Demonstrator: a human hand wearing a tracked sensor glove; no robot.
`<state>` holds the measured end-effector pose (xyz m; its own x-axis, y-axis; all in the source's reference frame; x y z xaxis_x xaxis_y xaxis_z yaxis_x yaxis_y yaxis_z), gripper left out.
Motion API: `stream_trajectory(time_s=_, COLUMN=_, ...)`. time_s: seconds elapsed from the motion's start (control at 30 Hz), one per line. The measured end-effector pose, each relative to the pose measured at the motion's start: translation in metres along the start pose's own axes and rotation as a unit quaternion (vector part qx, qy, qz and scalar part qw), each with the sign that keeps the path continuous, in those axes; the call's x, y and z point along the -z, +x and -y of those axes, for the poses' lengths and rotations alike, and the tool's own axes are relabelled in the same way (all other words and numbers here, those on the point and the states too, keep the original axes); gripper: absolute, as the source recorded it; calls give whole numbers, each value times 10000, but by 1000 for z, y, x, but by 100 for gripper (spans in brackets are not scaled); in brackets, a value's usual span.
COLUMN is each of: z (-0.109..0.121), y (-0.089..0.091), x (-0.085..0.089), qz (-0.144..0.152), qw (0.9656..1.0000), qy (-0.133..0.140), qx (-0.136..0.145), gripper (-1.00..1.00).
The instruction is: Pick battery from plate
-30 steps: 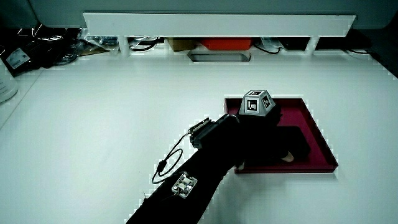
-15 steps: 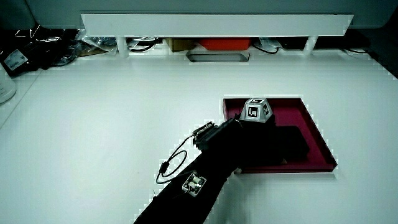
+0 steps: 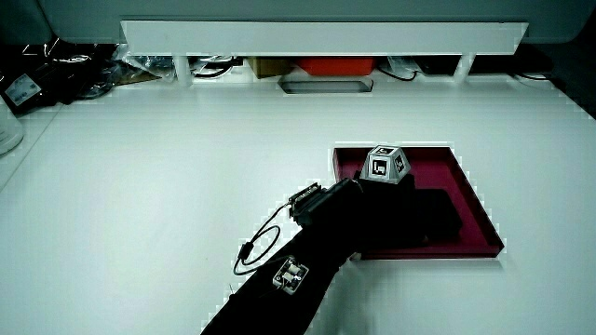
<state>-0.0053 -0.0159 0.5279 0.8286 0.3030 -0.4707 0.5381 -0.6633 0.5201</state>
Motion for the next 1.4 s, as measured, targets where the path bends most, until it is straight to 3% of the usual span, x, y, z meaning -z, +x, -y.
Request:
stream_trajectory(time_s=0.33, z=3, y=2, x=-2, qz=17, qw=9998, qy=196, qx=102, gripper=100)
stream_trajectory(time_s=0.67, z=8, y=3, x=-4, qz=71, qw=9991, qy=392, qx=174, gripper=100)
stream_trajectory(time_s=0.9, z=25, y=11, x=-34, qz=101, qw=9974, qy=602, qx=376, gripper=100)
stream_trajectory(time_s=1.03, z=35, y=6, x=-46, qz=108, qw=9948, qy=800, qx=620, gripper=100)
stream_trajectory(time_s=1.1, z=45, y=6, x=-56, qz=87, qw=9942, qy=900, qx=584, gripper=100)
stream_trajectory(time_s=1.17, z=48, y=-1, x=-59, qz=-15, qw=9909, qy=1093, qx=779, gripper=100)
stream_trajectory(time_s=1.2, z=52, y=-4, x=-62, qz=126, qw=9908, qy=1110, qx=764, gripper=100)
stream_trajectory(time_s=1.23, z=55, y=-7, x=-65, qz=36, qw=9893, qy=1173, qx=862, gripper=100)
stream_trajectory(time_s=1.27, z=56, y=-14, x=-63, qz=238, qw=9883, qy=1253, qx=834, gripper=100)
stream_trajectory(time_s=1.33, z=71, y=-11, x=-80, qz=-332, qw=9840, qy=1444, qx=990, gripper=100)
stream_trajectory(time_s=1.37, z=72, y=-20, x=-77, qz=70, qw=9871, qy=1426, qx=725, gripper=100)
stream_trajectory(time_s=1.4, z=78, y=-21, x=-83, qz=-60, qw=9850, qy=1497, qx=862, gripper=100)
